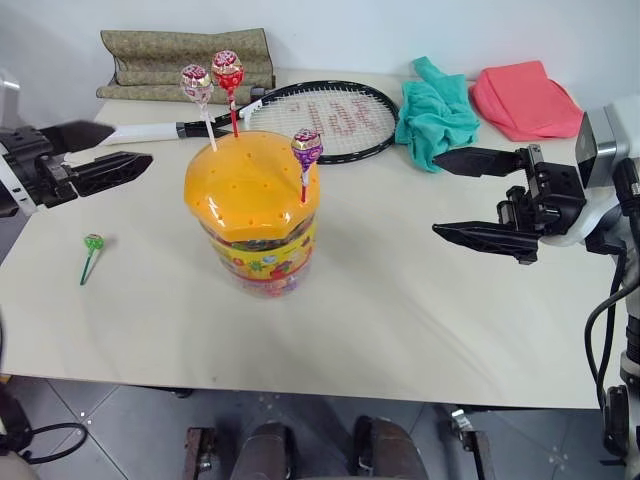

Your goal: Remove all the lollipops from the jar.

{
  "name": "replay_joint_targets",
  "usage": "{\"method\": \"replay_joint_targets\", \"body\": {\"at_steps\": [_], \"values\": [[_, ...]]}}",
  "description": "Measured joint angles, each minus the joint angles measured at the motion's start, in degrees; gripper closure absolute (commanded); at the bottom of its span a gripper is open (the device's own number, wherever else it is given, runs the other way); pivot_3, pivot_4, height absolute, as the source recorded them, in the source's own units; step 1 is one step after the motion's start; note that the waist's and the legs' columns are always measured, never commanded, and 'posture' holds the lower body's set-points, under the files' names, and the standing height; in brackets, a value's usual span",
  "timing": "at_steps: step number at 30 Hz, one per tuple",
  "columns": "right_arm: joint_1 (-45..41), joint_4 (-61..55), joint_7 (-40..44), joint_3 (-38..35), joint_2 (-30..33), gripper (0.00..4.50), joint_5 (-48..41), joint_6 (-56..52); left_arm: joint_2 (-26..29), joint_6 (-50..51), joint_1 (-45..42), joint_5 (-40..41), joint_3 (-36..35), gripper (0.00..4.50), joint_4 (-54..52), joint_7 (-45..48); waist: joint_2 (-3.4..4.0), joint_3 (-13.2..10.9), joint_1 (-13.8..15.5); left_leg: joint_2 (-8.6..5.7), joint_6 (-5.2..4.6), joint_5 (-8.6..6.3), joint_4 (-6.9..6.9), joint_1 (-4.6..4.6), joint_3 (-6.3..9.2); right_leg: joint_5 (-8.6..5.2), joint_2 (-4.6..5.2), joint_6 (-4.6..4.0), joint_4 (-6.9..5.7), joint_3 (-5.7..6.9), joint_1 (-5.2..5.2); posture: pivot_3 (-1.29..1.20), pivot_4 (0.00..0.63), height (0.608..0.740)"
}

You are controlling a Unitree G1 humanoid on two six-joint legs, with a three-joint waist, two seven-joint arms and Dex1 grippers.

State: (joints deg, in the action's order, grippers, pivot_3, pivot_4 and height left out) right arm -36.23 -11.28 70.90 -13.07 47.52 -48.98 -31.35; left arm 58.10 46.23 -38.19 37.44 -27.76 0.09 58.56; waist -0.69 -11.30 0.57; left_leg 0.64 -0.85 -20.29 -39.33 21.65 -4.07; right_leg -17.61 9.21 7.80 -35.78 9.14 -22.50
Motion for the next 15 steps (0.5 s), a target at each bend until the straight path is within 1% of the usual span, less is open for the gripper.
{"method": "replay_joint_targets", "body": {"at_steps": [2, 4, 8, 12, 15], "values": [[1.06, -0.43, -0.63, -1.10, 0.02, 0.00, -0.04, -0.03, -2.11, -3.39, -1.21, 2.61, 0.02, 0.04, 0.11, 4.24, 0.00, 0.00, 0.06, -0.01, 0.00, 0.00, -0.01, 0.00, -0.02, 0.00, 0.00, 0.00, -0.01, -0.01, 0.00, 0.00, 0.150, 0.740], [1.92, -1.57, -1.19, -1.51, 0.14, 0.00, -0.15, -0.10, -3.10, -5.23, -2.26, 3.47, 1.45, 0.04, 0.45, 6.27, 0.00, 0.00, 0.11, -0.01, 0.00, 0.00, -0.04, 0.00, -0.02, 0.00, 0.00, 0.00, -0.01, -0.01, 0.02, 0.00, 0.150, 0.740], [3.84, -3.60, -2.65, -3.68, 1.02, 0.00, -0.86, -0.27, -5.74, -7.99, -6.83, 2.70, 7.09, 0.04, 4.46, 7.73, 0.00, 0.00, 0.63, -0.03, -0.02, -0.01, -0.14, 0.00, -0.04, 0.00, 0.00, 0.00, -0.03, -0.02, 0.03, 0.00, 0.150, 0.740], [6.37, -5.76, -4.26, -5.63, 1.56, 0.00, -1.93, -1.05, -6.98, -10.70, -9.71, 0.75, 11.60, 0.04, 9.14, 9.53, 0.00, 0.00, 0.69, -0.03, -0.02, -0.01, -0.15, 0.00, -0.04, 0.00, 0.00, 0.00, -0.05, -0.01, 0.03, 0.00, 0.150, 0.740], [7.68, -7.04, -5.54, -6.41, 2.00, 0.00, -2.25, -1.31, -9.18, -14.20, -11.79, -0.12, 13.14, 0.66, 12.60, 10.90, 0.00, 0.00, 0.74, -0.02, -0.03, -0.01, -0.19, 0.02, -0.05, 0.00, 0.00, 0.00, -0.05, 0.00, 0.03, 0.00, 0.150, 0.740]]}}
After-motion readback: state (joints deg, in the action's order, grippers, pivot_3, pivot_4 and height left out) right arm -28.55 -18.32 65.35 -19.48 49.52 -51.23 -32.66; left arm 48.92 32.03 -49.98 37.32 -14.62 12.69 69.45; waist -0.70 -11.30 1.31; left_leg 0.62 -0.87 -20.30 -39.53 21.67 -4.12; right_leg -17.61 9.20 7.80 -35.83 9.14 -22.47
